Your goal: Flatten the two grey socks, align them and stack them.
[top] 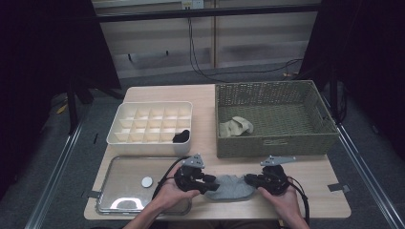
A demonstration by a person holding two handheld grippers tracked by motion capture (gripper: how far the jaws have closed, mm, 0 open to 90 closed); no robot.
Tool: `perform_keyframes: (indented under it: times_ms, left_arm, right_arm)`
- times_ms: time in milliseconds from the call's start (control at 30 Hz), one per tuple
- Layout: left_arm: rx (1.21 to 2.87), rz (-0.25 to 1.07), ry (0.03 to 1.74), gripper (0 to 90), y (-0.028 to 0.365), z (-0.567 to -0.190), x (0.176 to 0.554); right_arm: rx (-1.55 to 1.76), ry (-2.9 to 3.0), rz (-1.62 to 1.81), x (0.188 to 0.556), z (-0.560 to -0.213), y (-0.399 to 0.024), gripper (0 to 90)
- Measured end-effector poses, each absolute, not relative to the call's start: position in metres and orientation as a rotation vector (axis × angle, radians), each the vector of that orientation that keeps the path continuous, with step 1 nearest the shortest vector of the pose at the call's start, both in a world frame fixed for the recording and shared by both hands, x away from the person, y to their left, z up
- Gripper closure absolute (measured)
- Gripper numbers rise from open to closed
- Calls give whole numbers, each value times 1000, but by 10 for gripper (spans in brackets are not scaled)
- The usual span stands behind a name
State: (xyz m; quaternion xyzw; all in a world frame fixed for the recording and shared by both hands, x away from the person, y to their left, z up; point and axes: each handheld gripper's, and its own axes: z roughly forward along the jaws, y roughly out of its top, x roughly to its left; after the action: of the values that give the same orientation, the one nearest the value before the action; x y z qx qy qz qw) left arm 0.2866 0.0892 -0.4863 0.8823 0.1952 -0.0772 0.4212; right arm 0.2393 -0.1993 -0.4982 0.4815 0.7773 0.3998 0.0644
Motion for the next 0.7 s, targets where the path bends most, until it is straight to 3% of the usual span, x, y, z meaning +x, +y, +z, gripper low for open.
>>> perform_keyframes:
  times_ms: [100, 233, 700]
  left_arm:
    - [2222, -197, 488, 592, 90, -491, 287]
    - [2238, -190, 472, 555, 90, -496, 284]
    - [2257, -135, 428, 504, 89, -498, 277]
  right_arm:
    - [1463, 2343, 1223, 245, -500, -199, 806]
    - [1476, 2326, 1240, 240, -496, -200, 689]
    - [1565, 2312, 1243, 228, -497, -210, 633]
